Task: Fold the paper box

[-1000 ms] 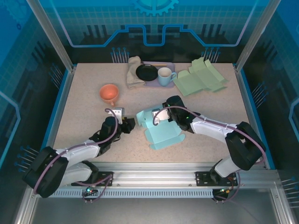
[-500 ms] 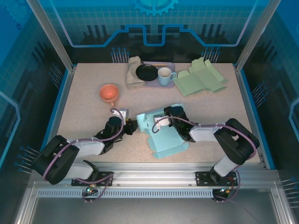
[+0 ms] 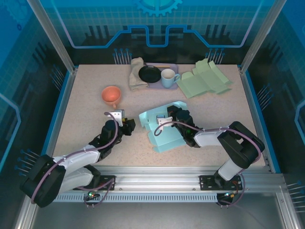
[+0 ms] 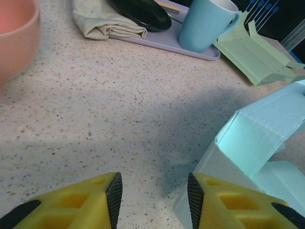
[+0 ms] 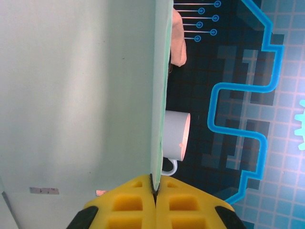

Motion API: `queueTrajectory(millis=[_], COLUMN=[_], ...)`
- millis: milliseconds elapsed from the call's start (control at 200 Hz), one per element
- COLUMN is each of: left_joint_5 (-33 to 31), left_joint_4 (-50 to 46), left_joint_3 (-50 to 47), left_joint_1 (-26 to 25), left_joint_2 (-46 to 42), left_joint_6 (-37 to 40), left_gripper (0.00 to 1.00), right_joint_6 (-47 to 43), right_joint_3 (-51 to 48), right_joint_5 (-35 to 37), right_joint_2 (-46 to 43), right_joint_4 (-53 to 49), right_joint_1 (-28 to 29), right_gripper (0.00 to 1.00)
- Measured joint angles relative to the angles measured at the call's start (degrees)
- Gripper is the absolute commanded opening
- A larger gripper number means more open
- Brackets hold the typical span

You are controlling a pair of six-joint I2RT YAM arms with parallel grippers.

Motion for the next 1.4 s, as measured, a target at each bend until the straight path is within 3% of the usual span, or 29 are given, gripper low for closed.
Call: queueTrajectory(millis=[195, 480, 765, 1105, 1401], left_joint_5=[0.44, 8.66, 13.31, 13.99, 17.09], left_joint_4=[2.6, 9.03, 11.34, 11.96, 13.33], left_joint_3=[-0.94, -0.83, 1.68, 4.48, 4.5], left_joint_1=[0.28, 0.28, 0.28, 0.28, 0.15], left_joint_2=[4.42, 14.32, 18.01, 21.9, 22.38], left_joint_6=[0.72, 3.28, 4.72, 5.55, 5.55], left_gripper=[0.43, 0.43, 0.44, 0.46, 0.39], right_joint_6=[-0.68, -1.29, -1.29, -1.29, -1.29], right_joint_3=[-0.35, -1.09, -1.09, -1.38, -1.38], right_joint_5=[0.04, 0.04, 0.09, 0.22, 0.42], right_joint_2=[3.28, 5.27, 5.86, 6.01, 6.64], right_joint_4=[3.76, 7.8, 8.72, 9.31, 10.21], right_joint_1=[0.0, 0.0, 0.0, 0.0, 0.0], right_gripper=[0.0, 0.0, 0.0, 0.0, 0.0])
